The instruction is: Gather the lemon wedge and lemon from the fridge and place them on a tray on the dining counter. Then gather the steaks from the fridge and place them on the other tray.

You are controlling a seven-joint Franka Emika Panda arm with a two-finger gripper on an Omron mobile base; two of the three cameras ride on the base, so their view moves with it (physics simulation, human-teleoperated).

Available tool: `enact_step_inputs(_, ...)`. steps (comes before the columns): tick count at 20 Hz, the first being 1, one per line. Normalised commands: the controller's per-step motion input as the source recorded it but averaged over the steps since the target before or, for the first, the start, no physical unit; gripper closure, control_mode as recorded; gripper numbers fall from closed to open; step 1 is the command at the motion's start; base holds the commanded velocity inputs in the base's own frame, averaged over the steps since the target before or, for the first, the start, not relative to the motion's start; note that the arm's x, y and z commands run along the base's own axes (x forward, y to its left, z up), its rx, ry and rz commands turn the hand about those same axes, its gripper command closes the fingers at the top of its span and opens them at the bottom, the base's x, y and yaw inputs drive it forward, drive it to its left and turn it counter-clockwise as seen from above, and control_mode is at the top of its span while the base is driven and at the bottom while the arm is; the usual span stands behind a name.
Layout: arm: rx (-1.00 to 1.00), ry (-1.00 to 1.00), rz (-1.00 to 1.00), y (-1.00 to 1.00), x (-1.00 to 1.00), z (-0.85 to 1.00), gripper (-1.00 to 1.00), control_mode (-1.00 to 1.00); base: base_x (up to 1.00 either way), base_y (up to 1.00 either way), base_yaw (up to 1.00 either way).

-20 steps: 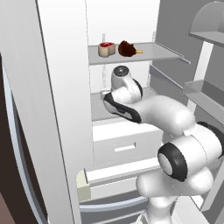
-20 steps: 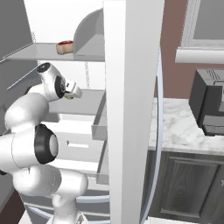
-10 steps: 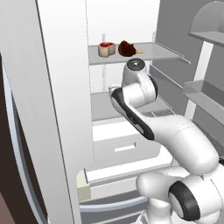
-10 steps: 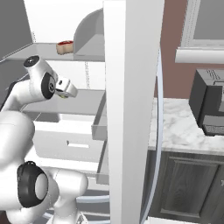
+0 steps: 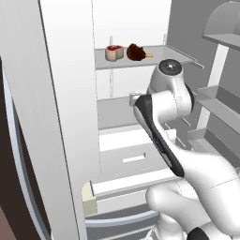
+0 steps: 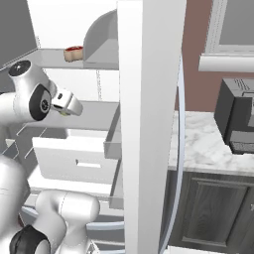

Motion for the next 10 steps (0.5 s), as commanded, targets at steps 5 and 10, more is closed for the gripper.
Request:
enact_step_inputs(5, 0.01, 0.0, 0.0, -0.13, -0.89, 0.38, 1.0, -1.0, 0.0, 0.0, 0.0)
enact_step_inputs(10, 0.01, 0.0, 0.0, -0.11, -0.85, 0.35, 1.0, -1.0, 0.0, 0.0, 0.0)
